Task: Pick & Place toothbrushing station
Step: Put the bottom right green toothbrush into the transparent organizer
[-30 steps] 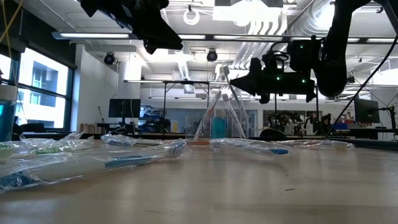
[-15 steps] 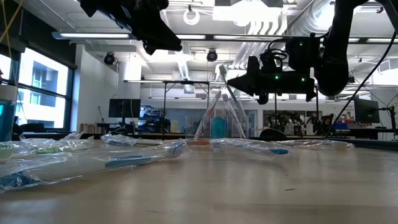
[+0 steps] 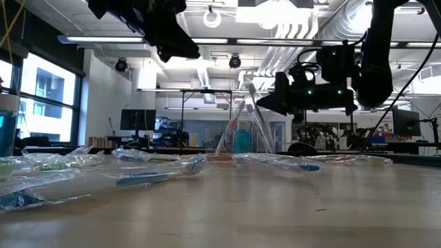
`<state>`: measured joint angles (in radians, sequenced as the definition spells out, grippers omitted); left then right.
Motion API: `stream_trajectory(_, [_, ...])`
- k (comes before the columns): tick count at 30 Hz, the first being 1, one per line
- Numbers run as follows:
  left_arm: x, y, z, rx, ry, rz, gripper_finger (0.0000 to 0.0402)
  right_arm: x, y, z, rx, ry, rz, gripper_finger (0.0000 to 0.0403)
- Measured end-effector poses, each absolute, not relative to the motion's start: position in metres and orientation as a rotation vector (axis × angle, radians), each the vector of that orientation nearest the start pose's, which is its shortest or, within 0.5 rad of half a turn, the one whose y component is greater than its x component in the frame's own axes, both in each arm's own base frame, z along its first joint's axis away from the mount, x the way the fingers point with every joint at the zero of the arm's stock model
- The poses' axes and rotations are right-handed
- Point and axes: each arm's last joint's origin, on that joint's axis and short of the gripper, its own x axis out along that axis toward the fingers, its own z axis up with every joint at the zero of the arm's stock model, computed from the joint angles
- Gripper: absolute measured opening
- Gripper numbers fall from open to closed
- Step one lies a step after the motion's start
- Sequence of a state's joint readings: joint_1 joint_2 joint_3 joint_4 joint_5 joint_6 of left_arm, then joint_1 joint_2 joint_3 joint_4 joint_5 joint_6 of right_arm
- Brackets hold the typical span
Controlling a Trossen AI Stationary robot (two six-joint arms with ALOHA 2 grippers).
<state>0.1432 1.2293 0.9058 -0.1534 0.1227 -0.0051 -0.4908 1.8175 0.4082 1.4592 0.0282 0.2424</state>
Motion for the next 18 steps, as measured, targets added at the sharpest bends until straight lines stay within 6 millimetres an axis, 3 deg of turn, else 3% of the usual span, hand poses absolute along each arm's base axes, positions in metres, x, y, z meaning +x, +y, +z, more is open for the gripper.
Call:
stream_trajectory(8, [0.2663, 0.0348, 0.2868, -0.069, 0.475, 0.021, 0.0107, 0.2476, -0.1284, 0.1303, 0.219, -0.076, -0.374, 0.0005])
stream_trajectory(18, [0.2663, 0.0348, 0.2868, -0.069, 0.475, 0.021, 0.0107, 0.2476, -0.1285, 0.1297, 0.221, -0.07, -0.374, 0.001])
